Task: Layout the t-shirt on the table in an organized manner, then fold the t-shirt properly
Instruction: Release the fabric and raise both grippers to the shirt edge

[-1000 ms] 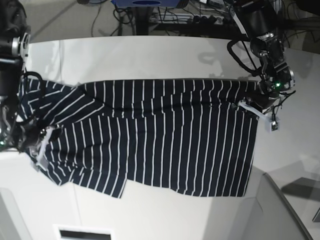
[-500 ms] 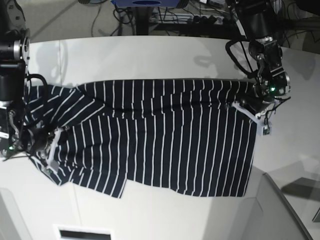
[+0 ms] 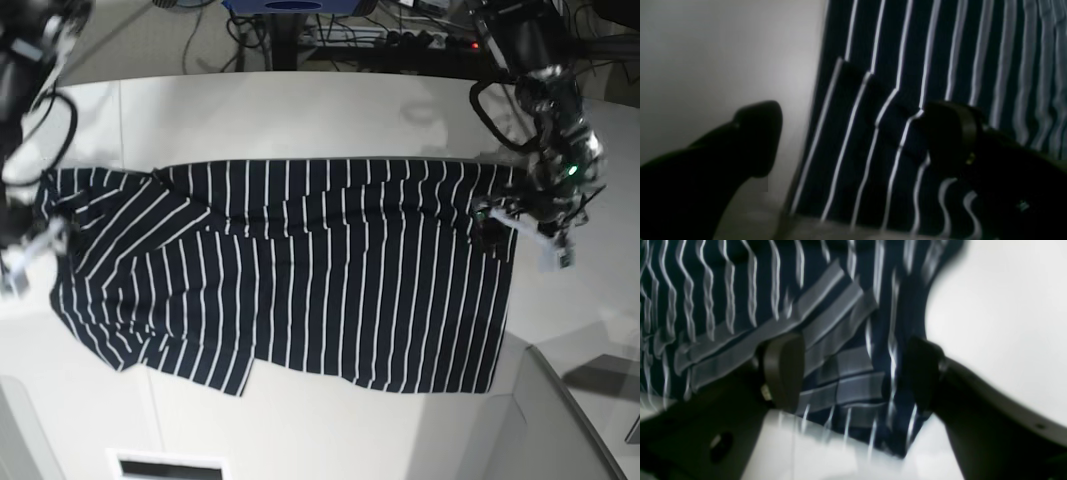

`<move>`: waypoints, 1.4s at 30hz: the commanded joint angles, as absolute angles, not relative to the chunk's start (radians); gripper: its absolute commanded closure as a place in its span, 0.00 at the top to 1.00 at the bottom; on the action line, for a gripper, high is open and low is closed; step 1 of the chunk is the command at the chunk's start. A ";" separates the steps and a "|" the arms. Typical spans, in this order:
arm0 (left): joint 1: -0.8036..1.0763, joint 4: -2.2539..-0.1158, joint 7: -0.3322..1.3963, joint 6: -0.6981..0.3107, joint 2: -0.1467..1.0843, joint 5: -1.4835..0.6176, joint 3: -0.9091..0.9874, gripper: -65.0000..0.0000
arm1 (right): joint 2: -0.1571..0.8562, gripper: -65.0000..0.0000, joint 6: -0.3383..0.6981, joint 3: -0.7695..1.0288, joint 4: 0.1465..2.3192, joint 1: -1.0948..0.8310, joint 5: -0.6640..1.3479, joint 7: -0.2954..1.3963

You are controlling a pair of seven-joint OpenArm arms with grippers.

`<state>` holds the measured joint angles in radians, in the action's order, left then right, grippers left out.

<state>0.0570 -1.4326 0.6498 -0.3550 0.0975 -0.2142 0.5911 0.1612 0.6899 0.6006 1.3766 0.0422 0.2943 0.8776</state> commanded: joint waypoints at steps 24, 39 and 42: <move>0.318 -1.517 0.636 -0.351 0.107 -0.321 0.645 0.00 | -0.010 0.68 0.698 1.248 1.155 0.071 0.323 0.881; 0.317 -1.495 0.636 -0.351 0.093 -0.321 0.641 0.00 | 0.054 0.39 0.698 1.293 1.026 0.131 0.323 0.880; 0.315 -1.495 0.636 -0.351 0.093 -0.321 0.645 0.00 | 0.054 0.21 0.698 1.290 1.026 0.131 0.323 0.880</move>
<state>0.3161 -1.4811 0.6510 -0.3443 0.0834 -0.3153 0.6395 0.0456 0.7033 1.2922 1.0187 0.1234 0.3328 0.8696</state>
